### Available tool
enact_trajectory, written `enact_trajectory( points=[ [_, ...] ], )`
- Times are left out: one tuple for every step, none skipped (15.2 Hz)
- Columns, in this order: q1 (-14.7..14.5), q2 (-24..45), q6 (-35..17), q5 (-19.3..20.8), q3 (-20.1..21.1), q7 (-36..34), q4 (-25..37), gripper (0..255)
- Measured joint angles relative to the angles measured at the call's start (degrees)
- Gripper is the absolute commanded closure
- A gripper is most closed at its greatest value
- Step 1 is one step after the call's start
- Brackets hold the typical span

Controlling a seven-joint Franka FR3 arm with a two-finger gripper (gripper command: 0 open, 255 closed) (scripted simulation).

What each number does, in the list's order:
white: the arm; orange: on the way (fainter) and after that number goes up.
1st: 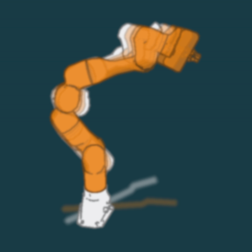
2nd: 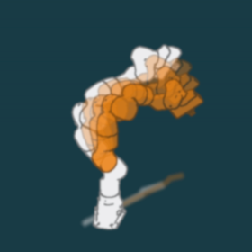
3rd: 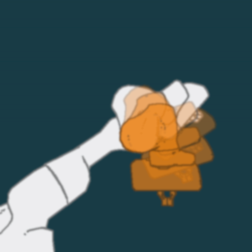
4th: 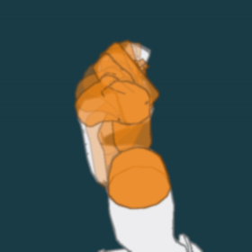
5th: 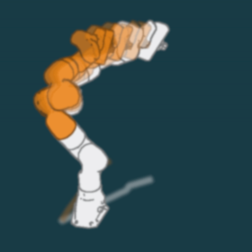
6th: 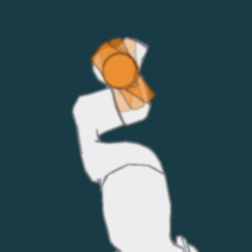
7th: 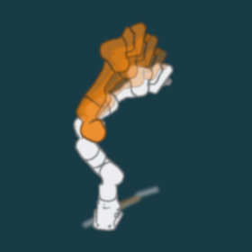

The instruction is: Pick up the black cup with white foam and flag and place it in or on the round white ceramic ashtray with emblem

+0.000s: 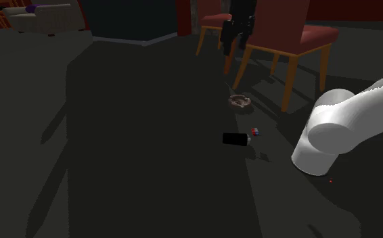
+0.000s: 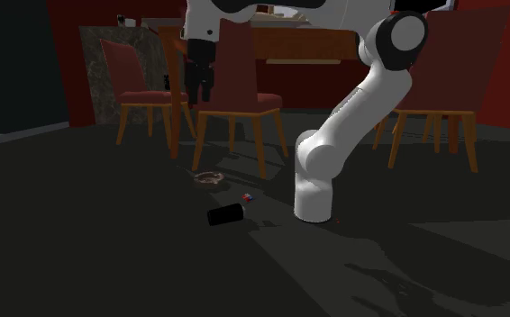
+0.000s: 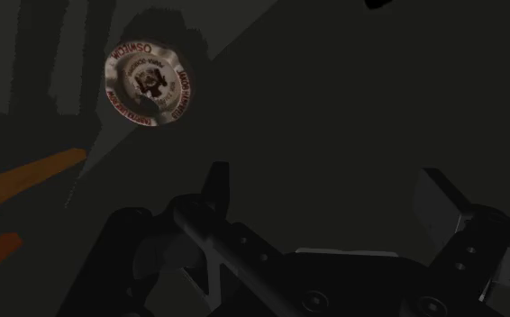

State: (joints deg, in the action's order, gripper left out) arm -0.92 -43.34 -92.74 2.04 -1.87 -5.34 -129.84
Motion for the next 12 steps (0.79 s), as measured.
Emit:
enact_trajectory(
  points=[
    [0.0,0.0,0.0,0.0,0.0,0.0,0.0,0],
    [-0.24,-0.18,-0.52,-0.03,0.31,0.03,-0.89,0],
    [-0.56,-0.54,-1.28,0.0,0.64,0.24,-2.31,0],
    [-0.97,-1.41,-2.44,-0.02,1.1,0.4,-4.68,0],
    [-1.35,-1.82,-3.03,0.09,1.37,0.84,-6.08,0],
    [-1.82,-2.64,-4.03,0.06,1.86,1.03,-8.29,0],
    [-2.28,-3.38,-4.7,0.1,2.27,1.35,-10.11,0],
    [-2.7,-3.05,-6.16,0.2,2.57,1.75,-11.69,0],
    [-3.17,-3.23,-7.53,0.24,2.96,2.06,-13.63,0],
    [-3.75,-3.68,-8.6,0.14,3.52,2.18,-15.55,0],
    [-4.33,-3.88,-9.55,0.04,4.08,2.32,-17.12,0],
    [-4.83,-4.16,-10.56,0.07,4.45,2.63,-18.83,0]
  ],
)
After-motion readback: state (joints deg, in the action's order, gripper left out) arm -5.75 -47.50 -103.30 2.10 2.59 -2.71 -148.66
